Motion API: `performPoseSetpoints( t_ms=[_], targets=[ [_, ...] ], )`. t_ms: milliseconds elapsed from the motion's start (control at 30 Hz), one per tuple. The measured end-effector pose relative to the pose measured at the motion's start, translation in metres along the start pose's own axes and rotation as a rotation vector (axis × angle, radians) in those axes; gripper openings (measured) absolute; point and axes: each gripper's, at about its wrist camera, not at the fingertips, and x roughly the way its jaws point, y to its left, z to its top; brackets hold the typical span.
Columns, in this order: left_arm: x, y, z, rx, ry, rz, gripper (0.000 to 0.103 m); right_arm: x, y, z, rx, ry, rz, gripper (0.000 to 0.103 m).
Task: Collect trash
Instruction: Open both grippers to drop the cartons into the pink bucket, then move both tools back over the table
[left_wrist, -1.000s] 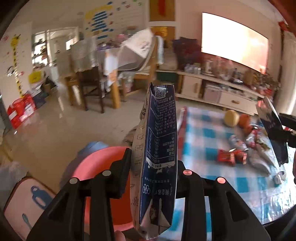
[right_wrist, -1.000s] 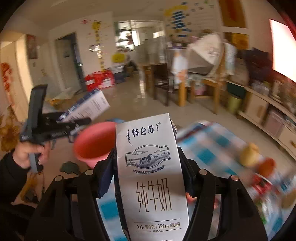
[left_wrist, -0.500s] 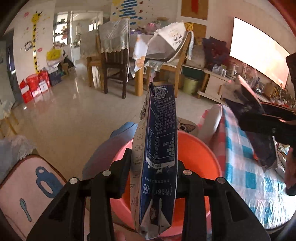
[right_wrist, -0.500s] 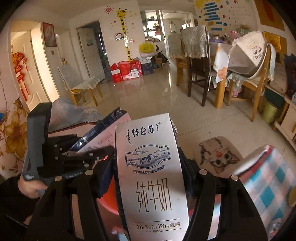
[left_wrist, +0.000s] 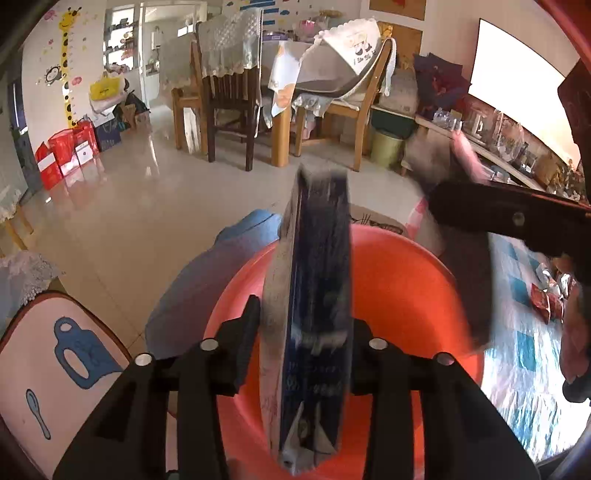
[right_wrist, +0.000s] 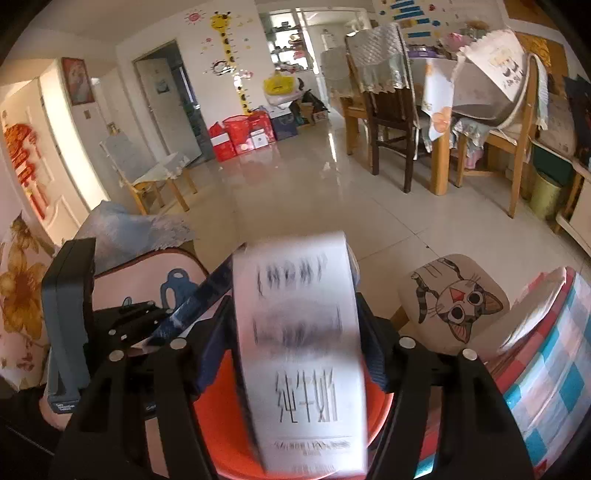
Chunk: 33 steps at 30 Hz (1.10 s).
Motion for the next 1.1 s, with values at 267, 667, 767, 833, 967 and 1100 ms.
performPoseSetpoints(
  t_ms=[267,667,767,833,967,1100],
  targets=[
    [-0.019,0.000,0.010,0.004,-0.073,0.044,0.082,-0.020,-0.006,-0.005,0.026,-0.041,-0.027,0.079],
    [-0.090,-0.074,0.020,0.099,-0.176,-0.011,0.089,-0.178,-0.035,-0.072,0.087,-0.180,-0.218,0.088],
    [-0.099,-0.123,0.011,0.164,-0.176,-0.079,0.094,-0.234,-0.051,-0.119,0.138,-0.195,-0.306,0.093],
    [-0.101,-0.156,0.004,0.204,-0.160,-0.122,0.094,-0.269,-0.060,-0.153,0.156,-0.199,-0.377,0.095],
    [-0.093,-0.227,-0.022,0.319,-0.110,-0.202,0.095,-0.334,-0.086,-0.235,0.230,-0.150,-0.536,0.097],
    [-0.080,-0.283,-0.044,0.393,-0.057,-0.253,0.095,-0.380,-0.105,-0.300,0.285,-0.100,-0.661,0.097]
  ],
)
